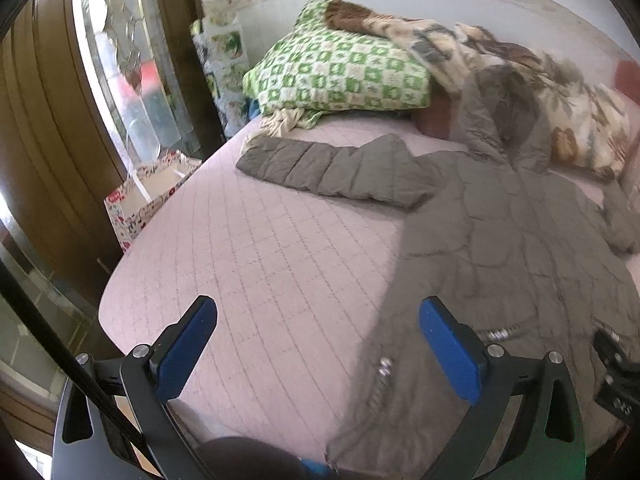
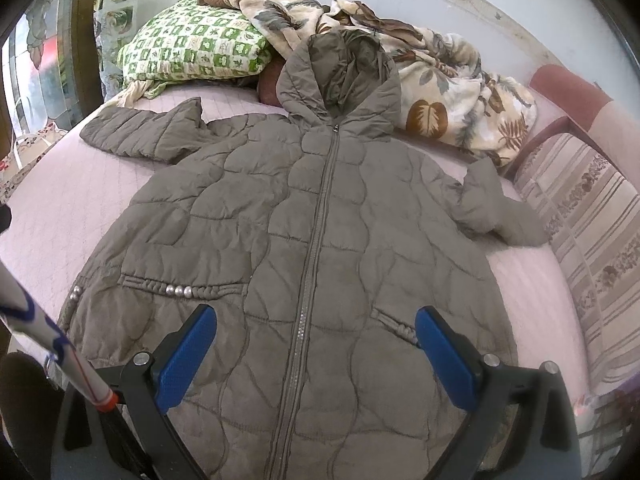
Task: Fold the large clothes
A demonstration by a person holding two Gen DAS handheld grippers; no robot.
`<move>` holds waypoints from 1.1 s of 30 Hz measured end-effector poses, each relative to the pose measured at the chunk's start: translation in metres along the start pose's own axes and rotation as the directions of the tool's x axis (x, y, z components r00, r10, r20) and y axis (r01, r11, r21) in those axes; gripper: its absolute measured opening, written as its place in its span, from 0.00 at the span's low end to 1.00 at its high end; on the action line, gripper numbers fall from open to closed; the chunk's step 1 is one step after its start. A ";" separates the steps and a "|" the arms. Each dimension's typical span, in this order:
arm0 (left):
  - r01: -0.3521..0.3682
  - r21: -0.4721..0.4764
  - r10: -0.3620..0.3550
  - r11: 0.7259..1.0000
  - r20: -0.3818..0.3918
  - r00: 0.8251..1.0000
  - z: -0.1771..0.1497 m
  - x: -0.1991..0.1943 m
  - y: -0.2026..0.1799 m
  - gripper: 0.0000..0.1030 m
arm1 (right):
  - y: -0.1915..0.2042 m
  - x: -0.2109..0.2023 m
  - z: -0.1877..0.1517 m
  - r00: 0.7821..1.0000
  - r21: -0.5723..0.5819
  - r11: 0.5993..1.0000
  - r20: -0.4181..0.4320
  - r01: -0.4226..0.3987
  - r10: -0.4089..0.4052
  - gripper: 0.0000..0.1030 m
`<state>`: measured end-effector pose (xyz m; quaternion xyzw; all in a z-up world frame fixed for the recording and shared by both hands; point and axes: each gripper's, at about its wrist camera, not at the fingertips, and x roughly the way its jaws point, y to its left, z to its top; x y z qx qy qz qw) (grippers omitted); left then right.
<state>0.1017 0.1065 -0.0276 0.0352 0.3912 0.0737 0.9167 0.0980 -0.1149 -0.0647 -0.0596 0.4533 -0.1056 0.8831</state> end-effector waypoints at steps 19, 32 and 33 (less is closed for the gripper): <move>-0.067 -0.278 0.025 0.958 -0.152 0.988 0.123 0.197 0.120 0.61 | -0.024 0.063 0.012 0.994 0.068 0.997 -0.105 0.038 -0.031 0.98; 0.079 -0.560 -0.222 0.825 -0.192 0.956 0.155 0.340 0.153 0.61 | -0.039 0.098 0.005 0.986 0.080 0.994 -0.154 0.075 -0.062 0.98; 0.088 -0.584 -0.243 0.807 -0.192 0.951 0.155 0.350 0.155 0.61 | -0.042 0.102 0.005 0.985 0.087 0.993 -0.157 0.080 -0.066 0.98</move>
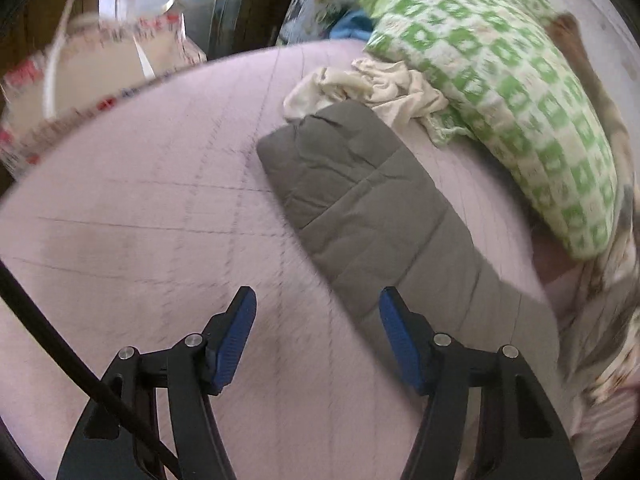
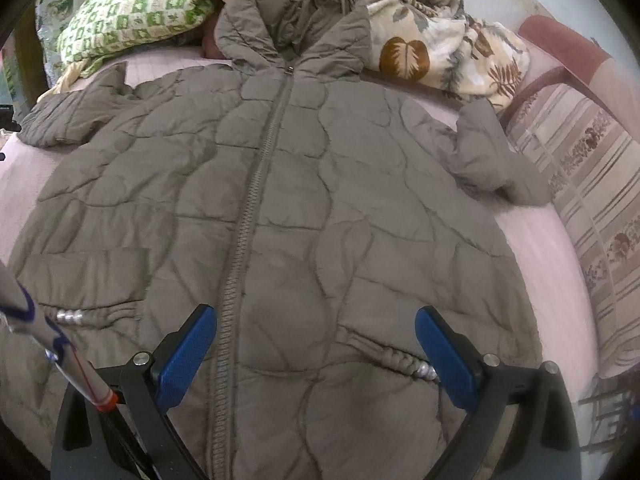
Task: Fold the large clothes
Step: 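Grasp the coat sleeve cuff with the left gripper and lift it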
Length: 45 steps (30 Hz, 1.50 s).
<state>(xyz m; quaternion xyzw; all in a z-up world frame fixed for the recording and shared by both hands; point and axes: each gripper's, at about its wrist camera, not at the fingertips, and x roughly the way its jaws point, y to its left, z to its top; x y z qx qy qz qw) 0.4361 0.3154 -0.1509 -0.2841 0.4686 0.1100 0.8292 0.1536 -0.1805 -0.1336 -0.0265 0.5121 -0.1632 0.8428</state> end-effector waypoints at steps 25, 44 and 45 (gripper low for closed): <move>0.222 0.067 -0.228 0.973 0.097 0.969 0.025 -0.055 -0.081 0.07 | -0.037 0.003 0.001 0.999 0.059 0.997 0.013 0.043 -0.043 0.98; 0.355 0.608 -0.304 0.711 -0.190 0.934 -0.280 -0.082 -0.324 0.33 | -0.120 -0.015 -0.034 1.000 0.255 0.967 0.022 -0.025 0.020 0.98; 0.342 0.629 -0.287 0.698 -0.192 0.939 -0.288 -0.080 -0.323 0.37 | -0.124 -0.014 -0.033 0.999 0.264 0.964 0.021 -0.037 0.032 0.98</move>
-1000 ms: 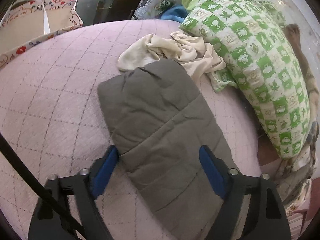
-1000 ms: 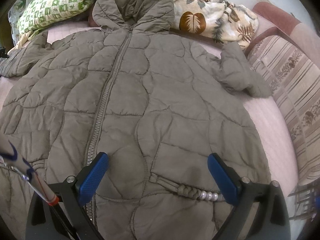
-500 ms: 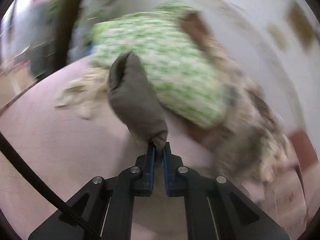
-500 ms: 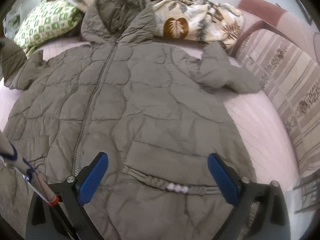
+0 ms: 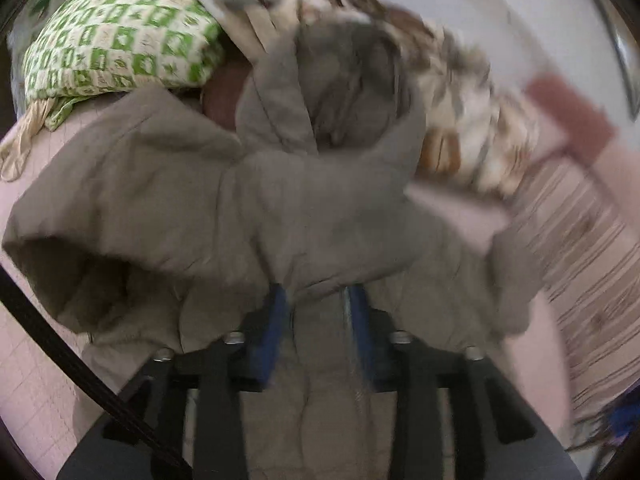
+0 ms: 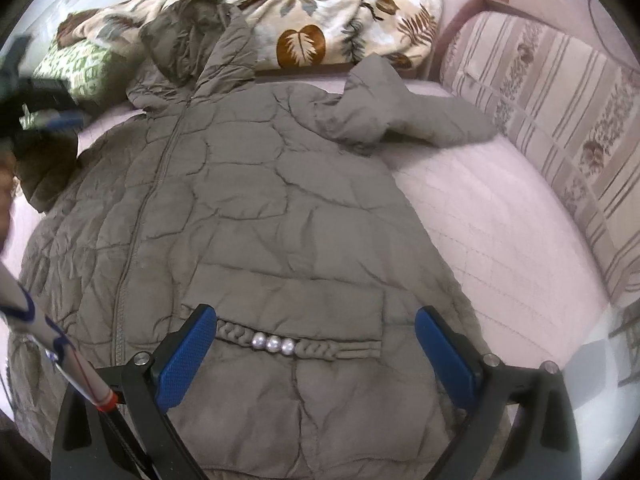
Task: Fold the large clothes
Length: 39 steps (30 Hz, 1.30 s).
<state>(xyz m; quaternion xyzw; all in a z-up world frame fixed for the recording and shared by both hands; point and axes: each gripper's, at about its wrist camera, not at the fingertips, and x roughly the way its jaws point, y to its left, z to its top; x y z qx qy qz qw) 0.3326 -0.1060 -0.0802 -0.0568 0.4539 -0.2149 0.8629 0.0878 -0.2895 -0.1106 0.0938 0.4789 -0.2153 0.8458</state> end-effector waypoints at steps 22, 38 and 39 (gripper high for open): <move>-0.277 -0.180 0.298 0.944 0.107 0.948 -0.144 -0.171 0.119 0.63 | 0.145 0.198 0.196 0.869 0.236 0.863 -0.112 -0.447 0.481 0.50; -0.304 -0.141 0.317 0.942 0.077 0.945 -0.158 -0.159 0.077 0.63 | 0.034 0.197 0.206 0.981 0.190 0.971 -0.095 -0.147 0.167 0.17; -0.311 -0.132 0.322 0.941 0.074 0.944 -0.158 -0.157 0.071 0.63 | 0.027 0.203 0.204 0.980 0.199 0.968 -0.096 -0.153 0.174 0.18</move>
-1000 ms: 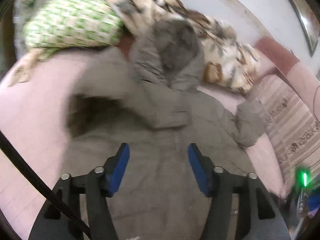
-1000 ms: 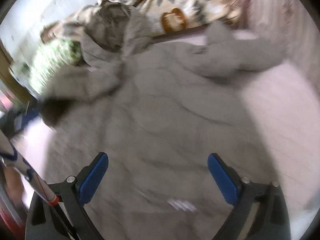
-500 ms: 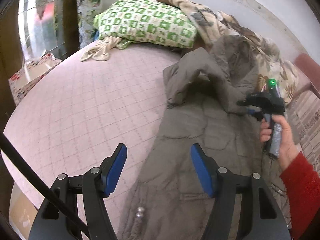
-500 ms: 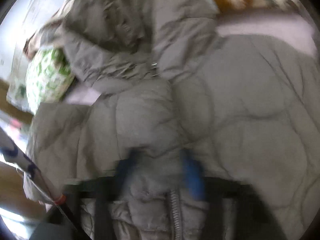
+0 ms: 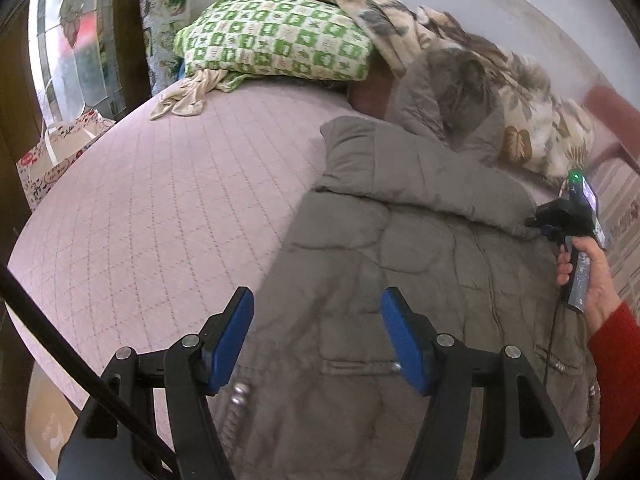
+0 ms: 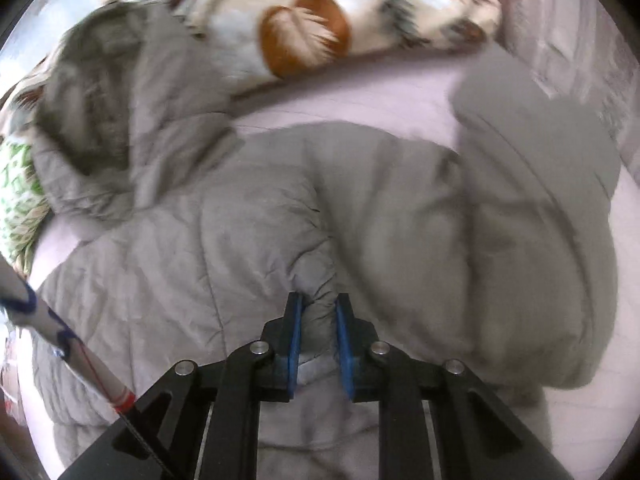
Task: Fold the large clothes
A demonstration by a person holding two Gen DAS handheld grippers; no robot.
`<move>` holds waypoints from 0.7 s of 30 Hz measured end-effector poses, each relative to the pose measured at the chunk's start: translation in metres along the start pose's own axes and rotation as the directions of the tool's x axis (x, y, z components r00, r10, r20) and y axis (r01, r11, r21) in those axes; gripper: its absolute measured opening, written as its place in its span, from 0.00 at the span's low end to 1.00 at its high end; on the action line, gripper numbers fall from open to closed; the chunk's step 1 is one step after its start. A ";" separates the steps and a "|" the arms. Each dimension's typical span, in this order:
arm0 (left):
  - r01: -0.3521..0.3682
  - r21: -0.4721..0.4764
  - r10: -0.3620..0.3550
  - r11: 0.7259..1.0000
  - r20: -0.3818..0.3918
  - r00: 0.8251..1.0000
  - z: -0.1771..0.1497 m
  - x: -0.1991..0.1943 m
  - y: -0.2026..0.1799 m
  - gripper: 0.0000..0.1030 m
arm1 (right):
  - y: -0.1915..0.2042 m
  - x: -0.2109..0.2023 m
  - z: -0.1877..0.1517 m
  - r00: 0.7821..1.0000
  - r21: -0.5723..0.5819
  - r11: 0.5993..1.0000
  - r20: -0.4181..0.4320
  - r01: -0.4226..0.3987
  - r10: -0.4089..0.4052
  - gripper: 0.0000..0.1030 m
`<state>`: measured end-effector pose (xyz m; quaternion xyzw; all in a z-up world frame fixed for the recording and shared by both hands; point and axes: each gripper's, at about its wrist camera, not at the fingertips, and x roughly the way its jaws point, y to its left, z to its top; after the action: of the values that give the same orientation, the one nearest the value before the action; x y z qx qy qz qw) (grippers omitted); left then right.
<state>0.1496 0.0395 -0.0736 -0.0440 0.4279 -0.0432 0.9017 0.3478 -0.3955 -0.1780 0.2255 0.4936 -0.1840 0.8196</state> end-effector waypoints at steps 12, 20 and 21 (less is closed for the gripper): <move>-0.017 0.061 0.019 0.998 -0.028 0.999 -0.009 0.003 -0.039 0.63 | -0.172 -0.108 0.010 0.947 0.160 0.954 0.243 -0.253 0.211 0.73; -0.054 0.081 0.060 0.995 -0.079 0.995 -0.012 0.017 -0.052 0.63 | -0.338 -0.047 0.029 0.971 0.572 0.794 0.220 -0.206 0.093 0.73; -0.057 0.080 0.063 0.995 -0.081 0.995 -0.012 0.018 -0.053 0.63 | -0.346 -0.042 0.032 0.966 0.591 0.774 0.235 -0.227 0.104 0.73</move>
<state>0.1497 -0.0154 -0.0883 0.0057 0.4642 -0.0344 0.8850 0.1711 -0.6971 -0.1920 0.5035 0.3051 -0.2815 0.7577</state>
